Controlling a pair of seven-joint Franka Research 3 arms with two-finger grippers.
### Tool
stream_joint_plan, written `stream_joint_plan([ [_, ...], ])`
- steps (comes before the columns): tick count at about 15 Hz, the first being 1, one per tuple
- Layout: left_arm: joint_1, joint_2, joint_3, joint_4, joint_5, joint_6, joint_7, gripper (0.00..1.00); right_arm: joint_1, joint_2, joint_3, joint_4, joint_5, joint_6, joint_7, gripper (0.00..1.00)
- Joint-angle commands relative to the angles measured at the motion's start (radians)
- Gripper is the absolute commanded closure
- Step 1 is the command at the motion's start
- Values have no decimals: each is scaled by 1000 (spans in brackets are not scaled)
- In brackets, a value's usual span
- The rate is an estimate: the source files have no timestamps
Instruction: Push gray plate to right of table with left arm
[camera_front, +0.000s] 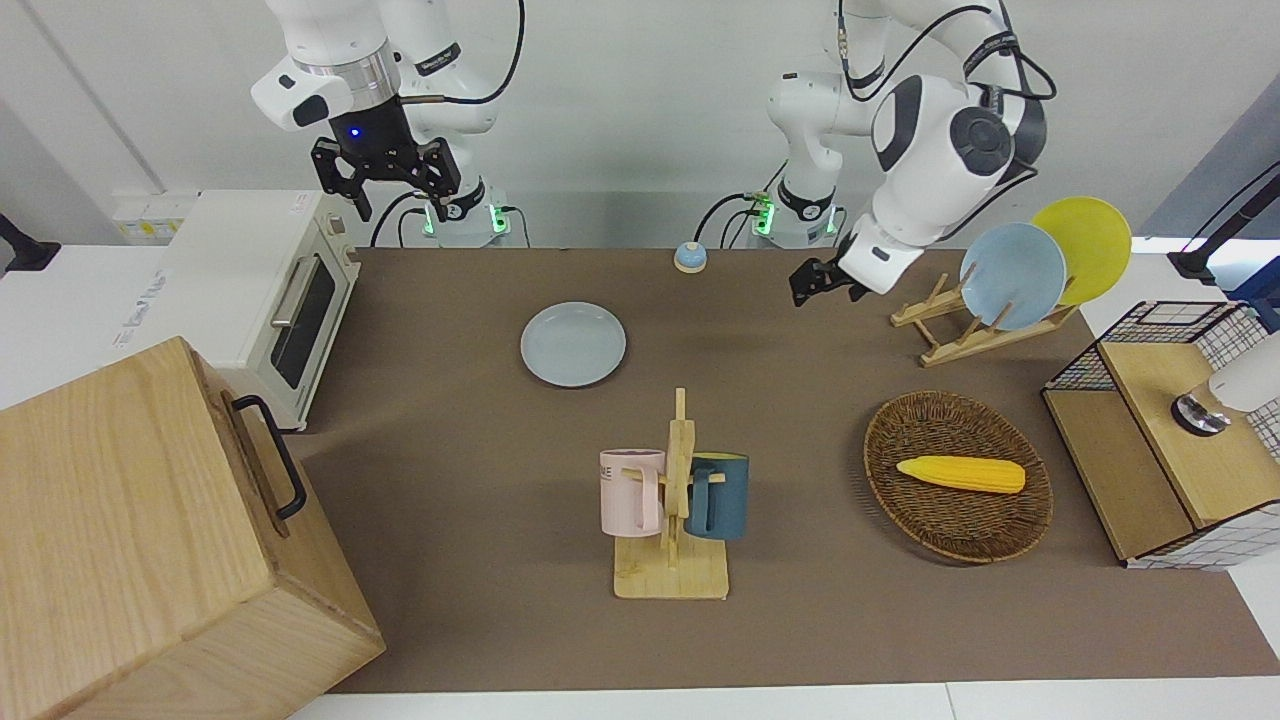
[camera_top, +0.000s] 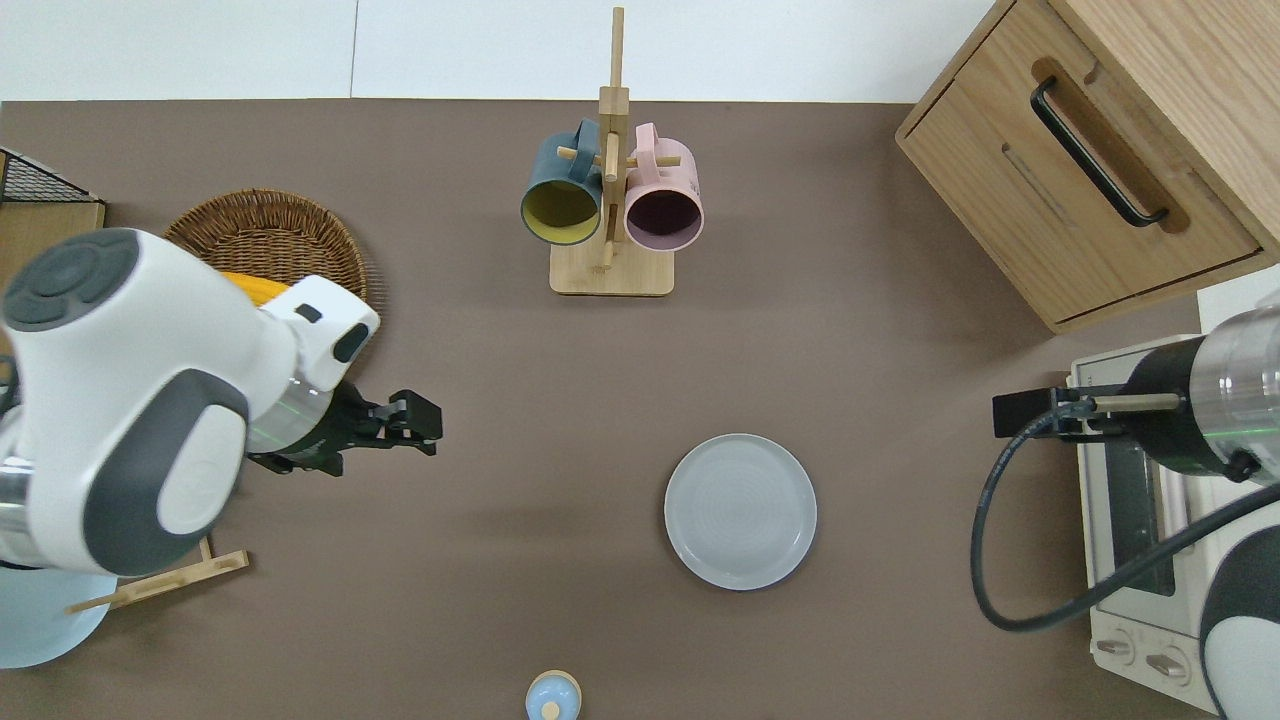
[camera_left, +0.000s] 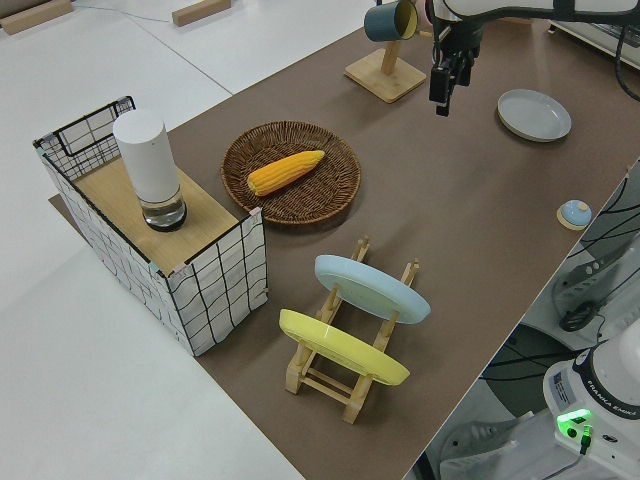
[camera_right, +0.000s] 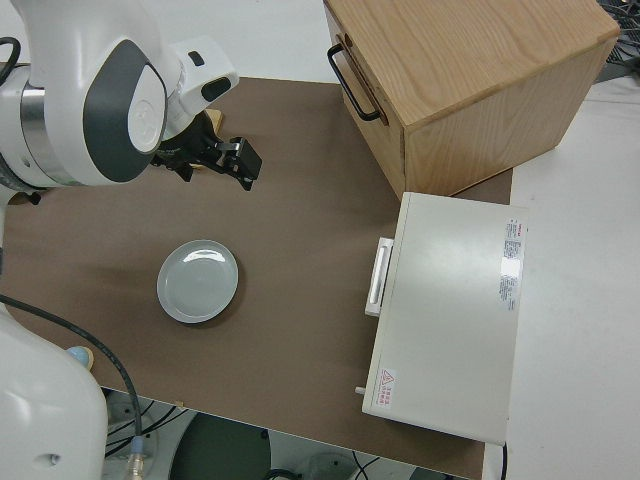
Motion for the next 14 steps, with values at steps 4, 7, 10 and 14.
stream_joint_plan([
  [4, 136, -59, -48, 195, 156, -156, 191, 9, -24, -27, 14, -27, 21, 0, 10, 5],
  [7, 167, -79, -51, 201, 154, -167, 194, 9, -24, -27, 14, -27, 21, 0, 10, 5],
  [10, 169, -79, -59, 247, 157, -187, 189, 9, -24, -27, 14, -27, 21, 0, 10, 5],
  [14, 170, -79, -59, 245, 157, -187, 189, 9, -24, -27, 14, -27, 21, 0, 10, 5],
])
